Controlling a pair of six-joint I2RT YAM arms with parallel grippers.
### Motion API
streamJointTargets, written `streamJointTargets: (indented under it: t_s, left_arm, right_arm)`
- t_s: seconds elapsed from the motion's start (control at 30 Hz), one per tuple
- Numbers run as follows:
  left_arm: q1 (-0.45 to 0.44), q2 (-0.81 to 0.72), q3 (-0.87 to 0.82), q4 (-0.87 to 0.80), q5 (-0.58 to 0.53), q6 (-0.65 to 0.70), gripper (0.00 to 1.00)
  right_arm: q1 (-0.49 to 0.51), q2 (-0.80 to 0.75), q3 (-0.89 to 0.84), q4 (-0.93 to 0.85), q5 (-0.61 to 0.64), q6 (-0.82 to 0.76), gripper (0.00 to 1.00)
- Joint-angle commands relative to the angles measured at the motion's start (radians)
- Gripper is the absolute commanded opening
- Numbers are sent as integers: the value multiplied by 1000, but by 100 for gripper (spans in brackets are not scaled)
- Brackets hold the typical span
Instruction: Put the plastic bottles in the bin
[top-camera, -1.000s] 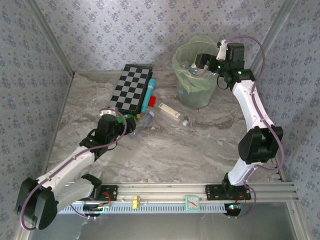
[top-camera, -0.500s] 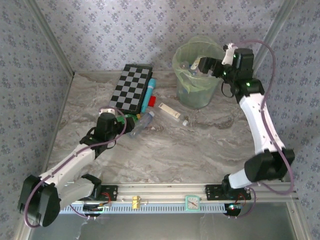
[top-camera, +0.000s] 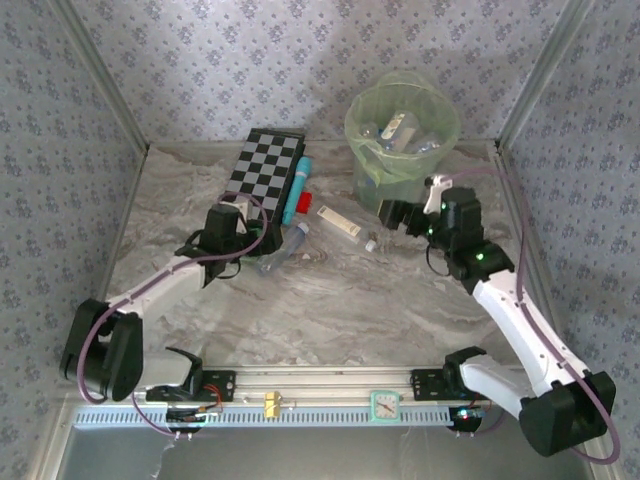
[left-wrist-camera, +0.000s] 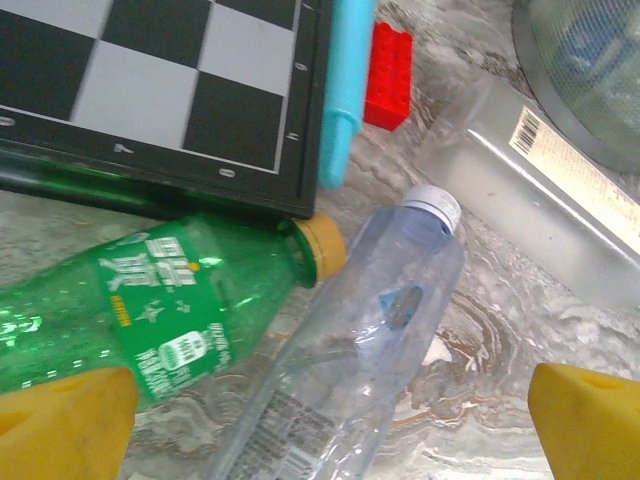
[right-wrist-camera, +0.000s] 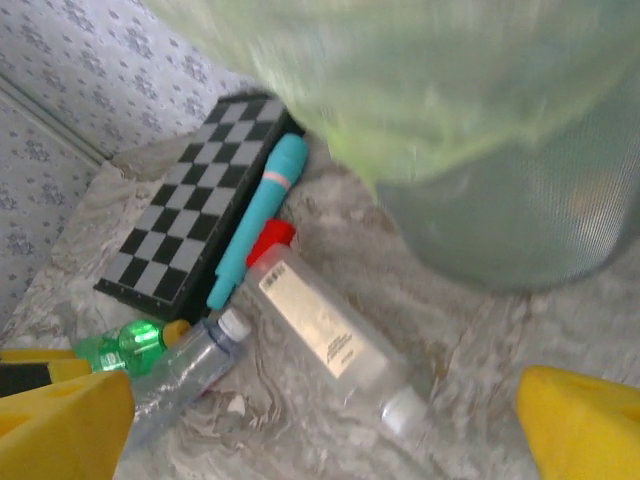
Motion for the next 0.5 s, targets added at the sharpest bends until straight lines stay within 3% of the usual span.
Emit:
streamJointTargets:
  t_s: [0.0, 0.23, 0.47]
  left_arm:
    - [2, 26, 31, -1, 76, 24, 100]
    - [-38, 75, 26, -31, 38, 42, 100]
    - [-114, 137, 41, -49, -27, 62, 100]
  right_arm:
    - [43, -42, -98, 102, 62, 121, 100]
    - [106, -88, -284, 278, 159, 266, 100]
    - [139, -55, -294, 287, 205, 283, 100]
